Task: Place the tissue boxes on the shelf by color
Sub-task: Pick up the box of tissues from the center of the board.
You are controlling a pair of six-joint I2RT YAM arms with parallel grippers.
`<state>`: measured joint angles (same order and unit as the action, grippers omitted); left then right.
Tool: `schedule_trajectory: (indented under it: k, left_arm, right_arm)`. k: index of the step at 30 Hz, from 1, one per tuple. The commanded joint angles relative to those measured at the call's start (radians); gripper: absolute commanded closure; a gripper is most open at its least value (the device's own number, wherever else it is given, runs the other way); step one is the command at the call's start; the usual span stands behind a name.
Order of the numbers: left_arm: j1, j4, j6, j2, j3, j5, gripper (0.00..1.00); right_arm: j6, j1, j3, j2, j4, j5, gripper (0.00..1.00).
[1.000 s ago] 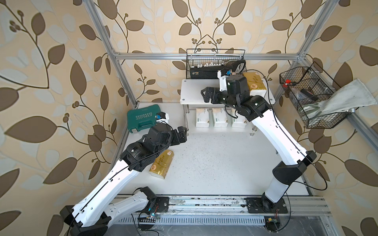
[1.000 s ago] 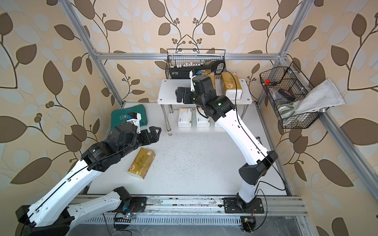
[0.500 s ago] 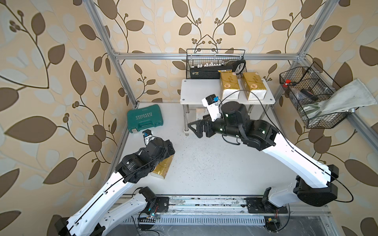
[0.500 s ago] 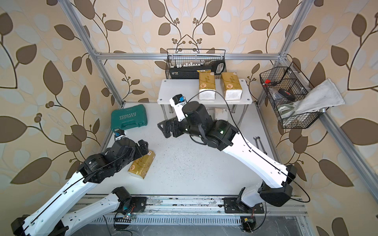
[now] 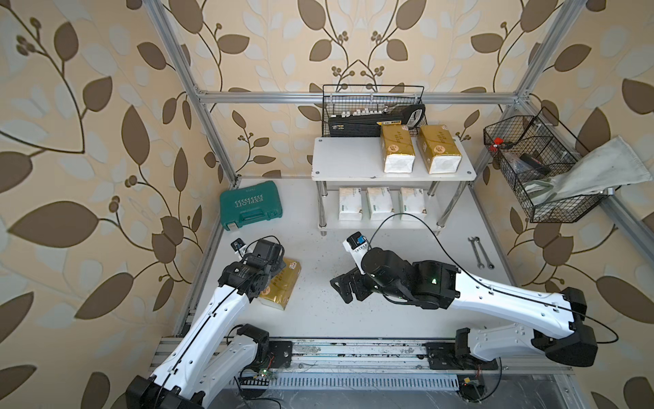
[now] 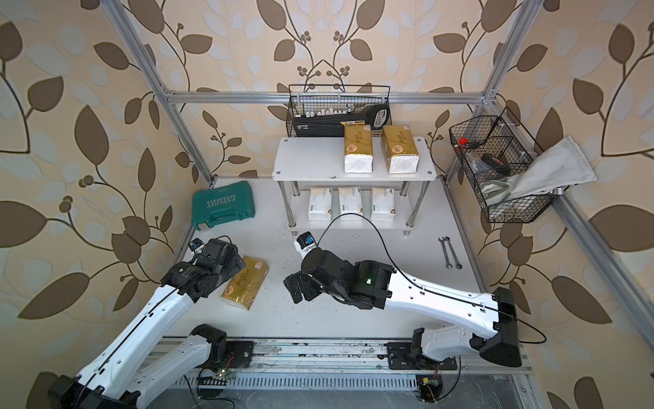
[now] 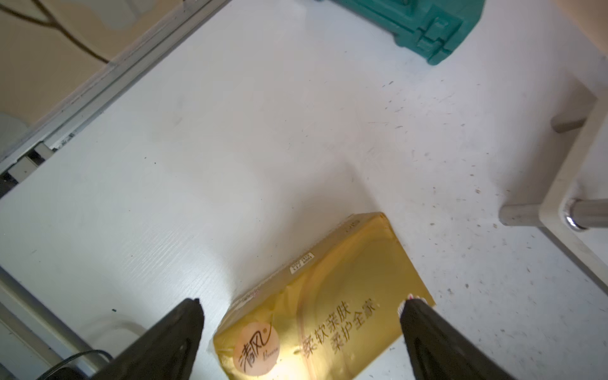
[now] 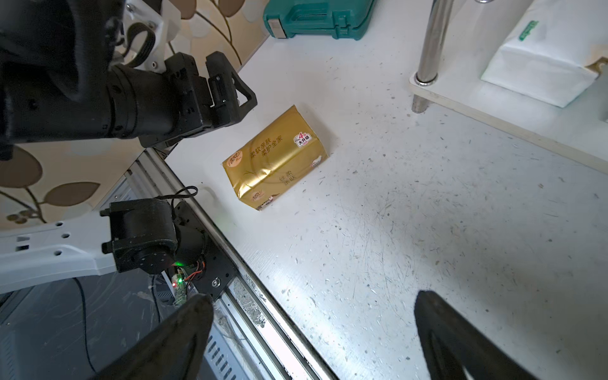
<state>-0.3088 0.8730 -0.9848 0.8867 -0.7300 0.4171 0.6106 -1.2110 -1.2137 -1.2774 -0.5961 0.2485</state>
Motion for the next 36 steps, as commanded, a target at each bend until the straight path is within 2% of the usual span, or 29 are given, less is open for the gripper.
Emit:
schedule_trajectory:
  k: [1, 4, 11, 17, 21, 27, 31, 36]
  left_arm:
    - [0.078, -0.103, 0.042, 0.039, 0.036, -0.135, 0.01]
    - [0.112, -0.159, 0.056, 0.071, 0.065, -0.22, 0.01]
    - [0.111, -0.315, 0.129, 0.085, 0.11, -0.535, 0.01]
    - [0.106, -0.366, 0.176, 0.13, 0.112, -0.69, 0.01]
    - [0.077, -0.315, 0.241, 0.146, 0.063, -0.688, 0.01]
    - [-0.052, -0.216, 0.344, 0.141, 0.001, -0.546, 0.01]
    - [-0.106, -0.186, 0.35, 0.161, 0.005, -0.511, 0.01]
    - [-0.109, -0.153, 0.326, 0.188, 0.033, -0.462, 0.01]
  right_arm:
    - [0.047, -0.008, 0.013, 0.062, 0.001, 0.059, 0.01]
    - [0.039, -0.008, 0.014, 0.074, -0.028, 0.07, 0.01]
    - [0.032, -0.009, 0.026, 0.089, -0.048, 0.09, 0.01]
    - [0.031, -0.008, 0.022, 0.08, -0.045, 0.092, 0.01]
    - [0.032, -0.008, 0.022, 0.078, -0.044, 0.095, 0.01]
    - [0.044, -0.008, 0.024, 0.073, -0.049, 0.102, 0.01]
    - [0.057, -0.009, 0.037, 0.076, -0.044, 0.104, 0.01]
    - [0.066, -0.008, 0.047, 0.085, -0.044, 0.106, 0.01]
